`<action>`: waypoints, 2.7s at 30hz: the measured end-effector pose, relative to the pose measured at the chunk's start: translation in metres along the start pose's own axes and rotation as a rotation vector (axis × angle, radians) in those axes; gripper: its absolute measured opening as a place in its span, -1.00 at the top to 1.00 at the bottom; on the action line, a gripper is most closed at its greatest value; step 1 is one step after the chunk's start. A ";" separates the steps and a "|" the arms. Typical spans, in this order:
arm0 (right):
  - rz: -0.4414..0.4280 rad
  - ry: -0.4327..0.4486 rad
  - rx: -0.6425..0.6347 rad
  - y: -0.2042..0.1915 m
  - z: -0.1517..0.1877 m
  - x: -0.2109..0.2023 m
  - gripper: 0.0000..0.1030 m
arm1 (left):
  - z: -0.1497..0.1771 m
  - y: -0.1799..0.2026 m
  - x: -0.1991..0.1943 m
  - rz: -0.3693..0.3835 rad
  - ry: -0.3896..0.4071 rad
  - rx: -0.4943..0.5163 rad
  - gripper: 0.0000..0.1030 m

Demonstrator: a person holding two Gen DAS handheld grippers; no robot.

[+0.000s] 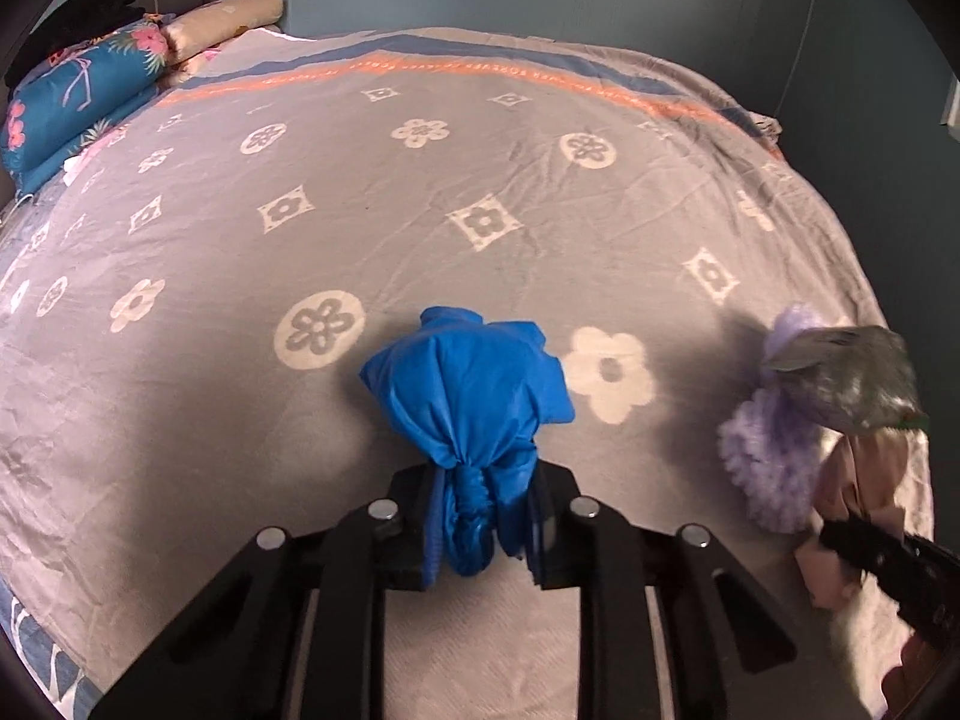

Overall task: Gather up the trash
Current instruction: 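Grasp the blue glove with the left gripper while the right grasps the pink tissue, then carry the blue glove and pink tissue over the yellow-rimmed bin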

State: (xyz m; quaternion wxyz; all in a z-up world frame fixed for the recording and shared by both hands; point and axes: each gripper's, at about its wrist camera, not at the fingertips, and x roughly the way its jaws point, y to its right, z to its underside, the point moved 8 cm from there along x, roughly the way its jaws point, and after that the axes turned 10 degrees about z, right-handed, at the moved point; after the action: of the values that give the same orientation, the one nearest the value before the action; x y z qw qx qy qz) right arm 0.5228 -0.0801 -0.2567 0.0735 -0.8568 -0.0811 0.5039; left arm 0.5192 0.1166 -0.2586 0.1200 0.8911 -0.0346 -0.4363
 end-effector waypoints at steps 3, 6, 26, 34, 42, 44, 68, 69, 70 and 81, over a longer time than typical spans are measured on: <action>-0.001 0.023 0.023 0.007 -0.006 -0.008 0.64 | 0.001 0.011 -0.007 0.028 0.004 0.010 0.64; -0.011 0.035 0.051 0.016 -0.018 -0.014 0.64 | 0.001 0.023 -0.012 0.044 0.009 0.024 0.64; -0.033 0.160 0.114 0.058 -0.020 -0.120 0.64 | 0.008 0.087 -0.073 0.121 0.066 0.070 0.64; -0.049 0.214 0.117 0.074 0.008 -0.185 0.64 | 0.033 0.109 -0.124 0.172 0.106 0.086 0.64; -0.054 0.283 0.114 0.089 0.039 -0.247 0.64 | 0.063 0.127 -0.183 0.205 0.149 0.119 0.64; -0.047 0.302 0.102 0.094 0.048 -0.264 0.64 | 0.071 0.132 -0.199 0.216 0.161 0.132 0.64; -0.046 0.415 0.175 0.159 0.134 -0.380 0.63 | 0.130 0.215 -0.310 0.368 0.228 0.212 0.64; -0.044 0.420 0.179 0.162 0.135 -0.383 0.63 | 0.131 0.218 -0.314 0.372 0.233 0.220 0.64; -0.043 0.423 0.184 0.163 0.136 -0.385 0.63 | 0.131 0.223 -0.318 0.377 0.239 0.230 0.64; -0.014 0.458 0.244 0.189 0.141 -0.398 0.63 | 0.136 0.270 -0.325 0.399 0.253 0.329 0.64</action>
State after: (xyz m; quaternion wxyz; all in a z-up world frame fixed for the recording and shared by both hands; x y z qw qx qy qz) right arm 0.2212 -0.3427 -0.0251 0.1965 -0.9327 -0.0069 0.3022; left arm 0.2234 -0.1162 -0.0229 0.0605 0.9214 -0.2646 -0.2781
